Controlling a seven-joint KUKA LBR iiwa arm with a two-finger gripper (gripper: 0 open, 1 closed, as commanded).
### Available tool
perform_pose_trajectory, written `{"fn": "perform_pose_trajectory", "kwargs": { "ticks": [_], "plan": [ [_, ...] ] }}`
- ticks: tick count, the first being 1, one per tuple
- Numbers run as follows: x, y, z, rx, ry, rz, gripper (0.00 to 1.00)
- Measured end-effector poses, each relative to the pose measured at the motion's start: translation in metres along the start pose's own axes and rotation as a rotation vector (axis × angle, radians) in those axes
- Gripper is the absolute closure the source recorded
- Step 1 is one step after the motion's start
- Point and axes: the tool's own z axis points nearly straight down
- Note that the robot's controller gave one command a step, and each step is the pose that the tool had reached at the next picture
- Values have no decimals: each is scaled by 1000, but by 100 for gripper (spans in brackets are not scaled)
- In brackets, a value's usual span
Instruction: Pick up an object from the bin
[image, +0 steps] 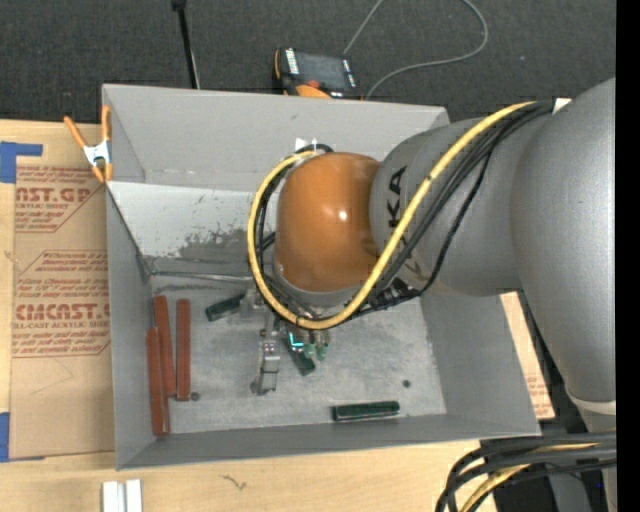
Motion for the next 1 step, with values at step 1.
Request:
{"fn": "perform_pose_trajectory", "kwargs": {
  "ticks": [1],
  "plan": [
    [-54, 42, 89, -1, -5, -30, 0]
  ]
}}
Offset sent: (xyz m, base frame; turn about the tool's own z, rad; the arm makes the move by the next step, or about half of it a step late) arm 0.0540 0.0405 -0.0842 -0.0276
